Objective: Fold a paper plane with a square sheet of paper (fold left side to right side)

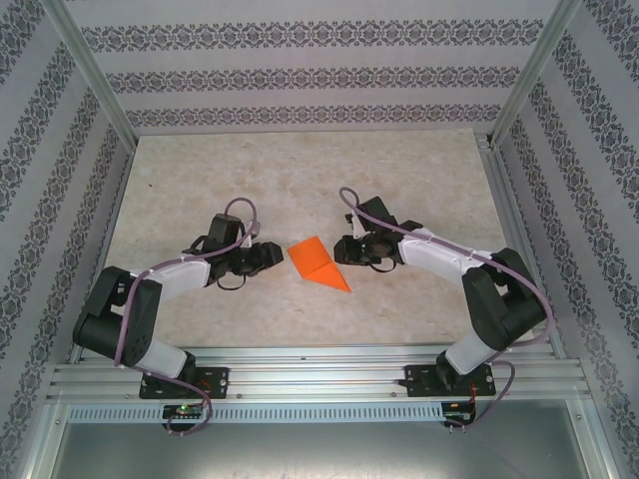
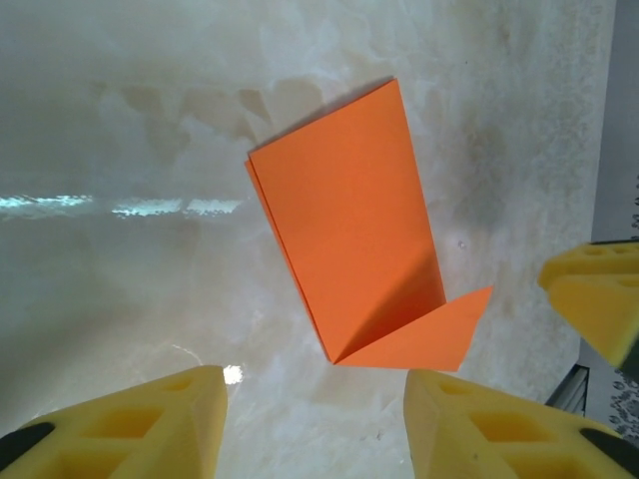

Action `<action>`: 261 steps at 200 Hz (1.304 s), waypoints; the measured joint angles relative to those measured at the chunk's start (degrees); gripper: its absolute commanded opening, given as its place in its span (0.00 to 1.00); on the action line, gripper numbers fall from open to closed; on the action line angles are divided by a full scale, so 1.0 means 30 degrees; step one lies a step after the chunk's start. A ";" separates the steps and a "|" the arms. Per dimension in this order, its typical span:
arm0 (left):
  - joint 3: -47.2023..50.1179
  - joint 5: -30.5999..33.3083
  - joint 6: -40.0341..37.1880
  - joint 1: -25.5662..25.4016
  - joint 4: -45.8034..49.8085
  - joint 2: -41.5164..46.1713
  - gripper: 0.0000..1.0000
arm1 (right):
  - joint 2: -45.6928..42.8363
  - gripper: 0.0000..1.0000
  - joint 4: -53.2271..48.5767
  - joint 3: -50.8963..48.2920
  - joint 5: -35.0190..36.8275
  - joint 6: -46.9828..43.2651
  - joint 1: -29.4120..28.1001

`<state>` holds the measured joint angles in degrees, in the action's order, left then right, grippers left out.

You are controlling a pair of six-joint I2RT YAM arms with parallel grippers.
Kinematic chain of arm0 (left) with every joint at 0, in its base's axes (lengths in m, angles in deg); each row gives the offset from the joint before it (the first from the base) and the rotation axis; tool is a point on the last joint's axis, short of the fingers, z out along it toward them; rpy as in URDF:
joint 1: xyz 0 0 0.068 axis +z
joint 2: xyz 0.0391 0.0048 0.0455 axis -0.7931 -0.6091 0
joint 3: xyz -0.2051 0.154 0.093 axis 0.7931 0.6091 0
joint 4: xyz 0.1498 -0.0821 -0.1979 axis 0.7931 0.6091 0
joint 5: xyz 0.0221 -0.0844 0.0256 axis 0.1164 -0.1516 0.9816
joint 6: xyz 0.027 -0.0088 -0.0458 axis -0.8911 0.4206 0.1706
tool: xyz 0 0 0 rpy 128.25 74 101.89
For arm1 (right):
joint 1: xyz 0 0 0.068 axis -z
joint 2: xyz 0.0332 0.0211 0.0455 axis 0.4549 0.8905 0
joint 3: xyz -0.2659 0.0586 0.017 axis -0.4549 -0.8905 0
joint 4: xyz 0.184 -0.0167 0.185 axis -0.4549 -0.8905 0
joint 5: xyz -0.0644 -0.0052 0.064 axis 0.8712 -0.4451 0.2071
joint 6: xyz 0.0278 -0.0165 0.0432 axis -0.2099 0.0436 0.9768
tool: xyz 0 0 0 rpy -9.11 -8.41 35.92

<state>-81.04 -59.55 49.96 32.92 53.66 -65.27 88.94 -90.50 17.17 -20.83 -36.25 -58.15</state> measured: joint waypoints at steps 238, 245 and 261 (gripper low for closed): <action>-0.1923 -0.0255 0.1049 -0.2171 -0.0474 -0.3111 0.53 | 0.2710 0.04 0.0962 0.0393 -0.2171 -0.2550 0.0794; -0.2055 -0.0255 0.1093 -0.2266 -0.0474 -0.3242 0.53 | 0.2710 0.04 0.0962 0.0393 -0.2171 -0.2543 0.0794; -0.2368 -0.0240 0.1158 -0.2499 -0.0481 -0.3548 0.52 | 0.2710 0.04 0.0969 0.0393 -0.2178 -0.2543 0.0794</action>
<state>-88.14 -60.27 53.43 25.42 52.21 -75.91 97.07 -87.59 18.35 -27.37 -43.88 -55.77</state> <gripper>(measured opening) 0.527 0.043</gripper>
